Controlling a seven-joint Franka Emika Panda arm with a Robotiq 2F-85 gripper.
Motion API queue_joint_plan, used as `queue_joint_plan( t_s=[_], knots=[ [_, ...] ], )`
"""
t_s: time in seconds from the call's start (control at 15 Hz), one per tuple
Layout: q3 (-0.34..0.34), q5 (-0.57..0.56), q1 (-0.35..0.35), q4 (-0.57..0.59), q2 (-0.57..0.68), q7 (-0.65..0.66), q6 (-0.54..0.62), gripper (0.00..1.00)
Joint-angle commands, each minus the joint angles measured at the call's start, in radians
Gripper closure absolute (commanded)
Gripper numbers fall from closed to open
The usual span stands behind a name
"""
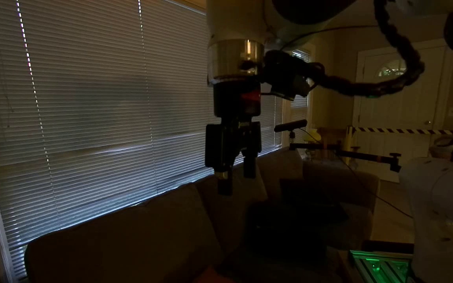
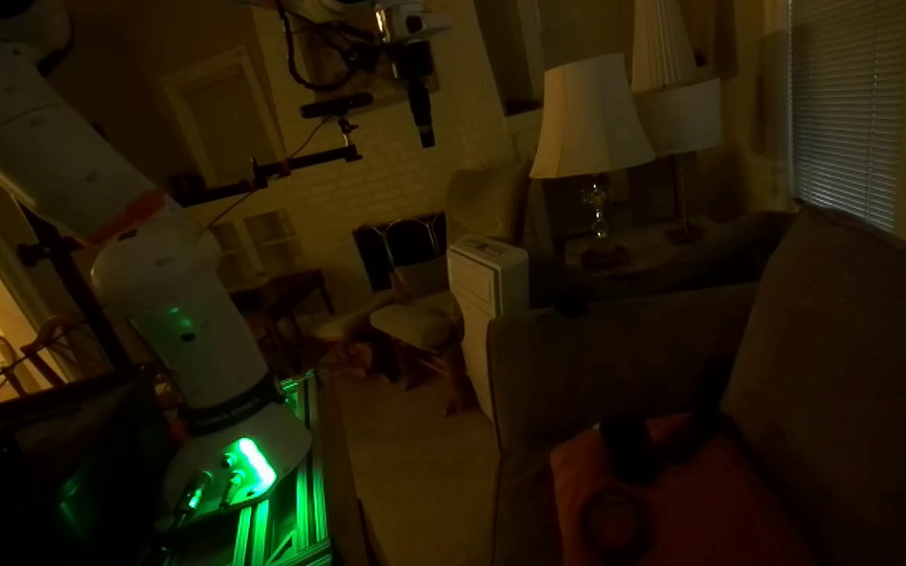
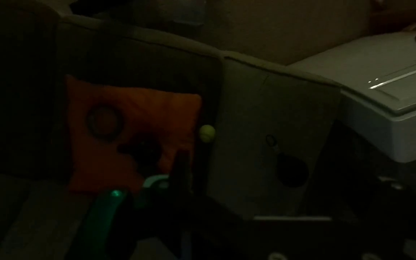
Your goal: Pour the black mug's contents into the black bowl
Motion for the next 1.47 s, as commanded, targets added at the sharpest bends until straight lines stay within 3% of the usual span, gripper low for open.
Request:
queue_joint_plan(
  t_s=[0.0, 0.6, 1.0, 1.07, 1.4],
  knots=[
    [0.016, -0.119, -0.062, -0.105, -0.056, 0.12, 0.05, 0.0],
    [-0.011, -0.336, -0.186, -0.293, -0.07, 0.474, 0.063, 0.0],
    [-0.027, -0.44, -0.239, -0.35, -0.029, 0.77, 0.025, 0.0],
    [-0.047, -0.419, -0.205, -0.338, -0.043, 0.69, 0.028, 0.0],
    [-0.053, -0.43, -0.212, -0.345, -0.026, 0.756, 0.028, 0.0]
  ],
)
